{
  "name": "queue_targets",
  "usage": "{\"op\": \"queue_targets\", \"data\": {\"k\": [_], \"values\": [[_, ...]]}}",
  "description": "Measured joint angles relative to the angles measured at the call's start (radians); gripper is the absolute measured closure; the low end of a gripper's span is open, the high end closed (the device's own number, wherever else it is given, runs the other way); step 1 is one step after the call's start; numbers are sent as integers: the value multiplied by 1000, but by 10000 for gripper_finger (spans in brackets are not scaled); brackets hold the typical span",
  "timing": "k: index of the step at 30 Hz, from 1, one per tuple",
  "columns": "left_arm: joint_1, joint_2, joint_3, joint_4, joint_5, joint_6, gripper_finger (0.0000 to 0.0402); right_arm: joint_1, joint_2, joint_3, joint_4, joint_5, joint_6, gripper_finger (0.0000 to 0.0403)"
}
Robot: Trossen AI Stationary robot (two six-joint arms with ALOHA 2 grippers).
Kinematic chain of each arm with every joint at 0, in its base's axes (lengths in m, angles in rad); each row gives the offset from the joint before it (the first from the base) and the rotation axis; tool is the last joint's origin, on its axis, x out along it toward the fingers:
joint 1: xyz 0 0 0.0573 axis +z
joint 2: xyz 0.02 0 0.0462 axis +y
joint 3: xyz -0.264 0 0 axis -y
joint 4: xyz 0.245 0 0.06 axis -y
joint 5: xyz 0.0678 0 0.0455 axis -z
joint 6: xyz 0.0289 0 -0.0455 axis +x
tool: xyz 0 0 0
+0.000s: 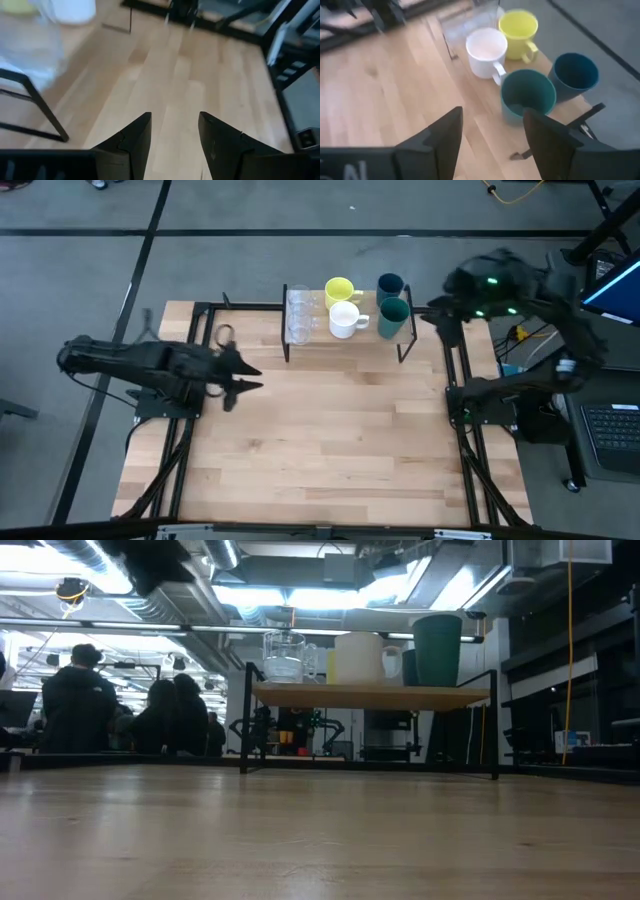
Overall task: Stack small to large cups/mugs on shelf
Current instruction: Return to Home Position
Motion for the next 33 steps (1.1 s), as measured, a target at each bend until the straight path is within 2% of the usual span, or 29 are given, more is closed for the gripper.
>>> {"op": "queue_targets", "data": {"k": [8, 15, 19, 25, 28, 33], "values": [[0, -280, 0, -45, 0, 60, 243, 18, -234, -151, 73, 0, 96, 193], [0, -397, -10, -92, 0, 81, 243, 18, -400, -349, 193, 1, 109, 193], [0, -468, -88, -25, 0, 79, 243, 18, -483, -480, 272, -2, 126, 193], [0, -598, -288, 119, 0, 78, 243, 18, -607, -714, 505, -12, 124, 193], [0, -661, -370, 189, 21, 78, 243, 18, -680, -862, 638, -75, 125, 193], [0, -750, -445, 215, 42, 78, 243, 18, -791, -1165, 1002, -274, 128, 193]]}}
